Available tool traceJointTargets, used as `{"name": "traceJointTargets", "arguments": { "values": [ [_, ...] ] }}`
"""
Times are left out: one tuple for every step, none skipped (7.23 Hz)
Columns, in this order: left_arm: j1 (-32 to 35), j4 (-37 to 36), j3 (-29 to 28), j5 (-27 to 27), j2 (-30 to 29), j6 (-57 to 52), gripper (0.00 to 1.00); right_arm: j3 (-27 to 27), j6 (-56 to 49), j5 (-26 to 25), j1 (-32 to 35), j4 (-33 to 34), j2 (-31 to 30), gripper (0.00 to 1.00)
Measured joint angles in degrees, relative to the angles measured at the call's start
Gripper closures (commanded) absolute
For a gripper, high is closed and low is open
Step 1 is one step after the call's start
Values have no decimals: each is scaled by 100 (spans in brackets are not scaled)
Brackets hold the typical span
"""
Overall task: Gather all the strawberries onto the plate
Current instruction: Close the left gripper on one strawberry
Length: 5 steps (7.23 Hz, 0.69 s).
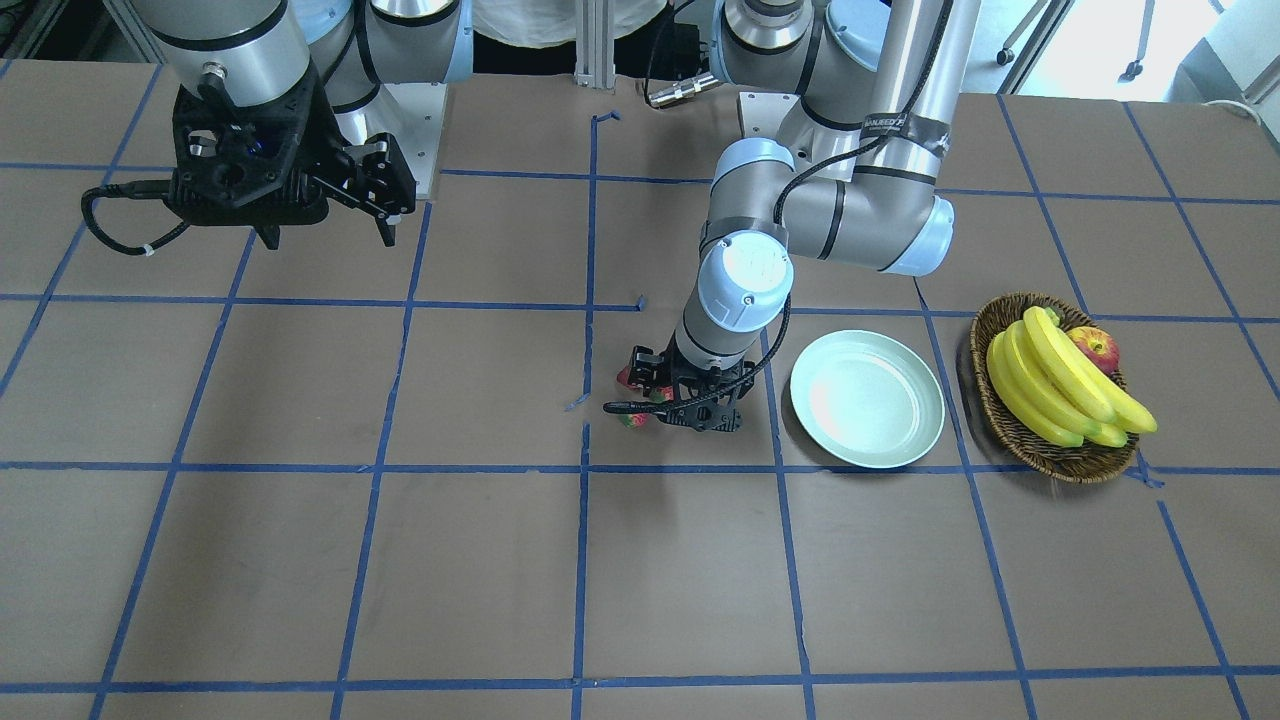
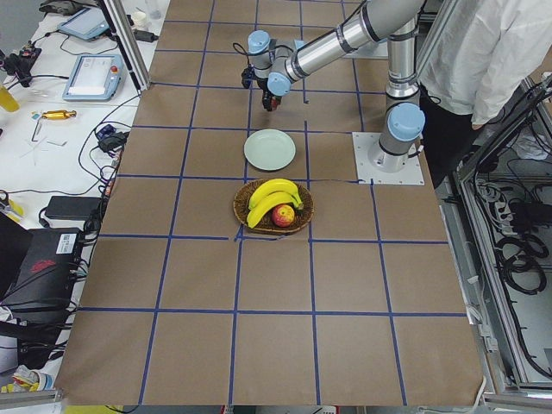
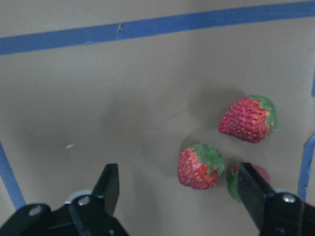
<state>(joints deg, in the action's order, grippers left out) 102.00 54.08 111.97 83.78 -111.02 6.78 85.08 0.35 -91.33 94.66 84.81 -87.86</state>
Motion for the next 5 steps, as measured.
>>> {"name": "traceJointTargets", "arguments": {
  "values": [
    [46,-13,0,4,-41,92,67,0,7,1,0,0,0,0],
    [73,-16,0,5,-59,158,84,0,13,1,0,0,2,0],
    [85,-15,0,6,-65,194,92,0,16,1,0,0,5,0],
    [88,-13,-1,7,-66,209,96,0,17,1,0,-2,5,0],
    [84,-12,-26,12,-48,197,95,0,17,1,0,-3,6,0]
  ]
}}
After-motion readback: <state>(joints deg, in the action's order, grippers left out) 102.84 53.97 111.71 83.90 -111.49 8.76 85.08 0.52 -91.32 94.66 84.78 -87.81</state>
